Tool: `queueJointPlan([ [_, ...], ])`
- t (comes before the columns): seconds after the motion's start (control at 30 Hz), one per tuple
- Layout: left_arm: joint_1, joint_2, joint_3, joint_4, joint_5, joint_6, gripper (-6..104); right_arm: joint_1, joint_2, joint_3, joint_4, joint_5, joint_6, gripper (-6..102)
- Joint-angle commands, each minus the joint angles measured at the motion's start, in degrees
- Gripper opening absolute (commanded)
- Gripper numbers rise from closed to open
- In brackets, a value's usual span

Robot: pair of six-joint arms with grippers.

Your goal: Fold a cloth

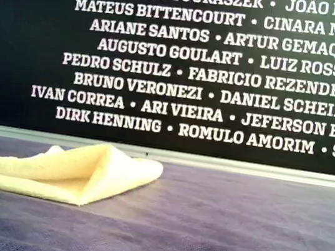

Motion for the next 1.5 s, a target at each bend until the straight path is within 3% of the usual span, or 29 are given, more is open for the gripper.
queueJointPlan([
  [0.0,1.41,1.05,-2.46,0.00,-0.35,0.18,78,-1.05,5.89,7.29,-2.11,-0.09,-0.26,49],
  [0.2,1.49,1.14,-2.72,0.00,-0.44,0.26,78,-1.05,6.59,15.47,-2.99,-0.09,-0.35,44],
  [0.4,1.14,1.14,-2.72,0.00,-0.35,0.26,78,-1.14,7.65,22.59,-4.57,0.00,-0.35,17],
  [0.57,1.49,1.23,-3.69,-0.09,-0.35,0.26,79,-1.49,7.65,26.10,-18.72,0.00,-0.35,-4],
  [0.83,6.59,1.41,-2.72,0.00,0.53,0.26,79,-11.25,11.78,40.17,-36.47,-0.26,-0.35,-1],
  [1.07,6.59,1.49,-0.53,0.00,0.62,0.26,79,-11.60,12.22,41.04,-35.60,-1.14,-0.26,-1],
  [1.47,6.68,1.58,3.78,-0.18,0.70,0.18,79,-11.60,12.22,41.04,-20.39,-0.26,-0.26,-1],
])
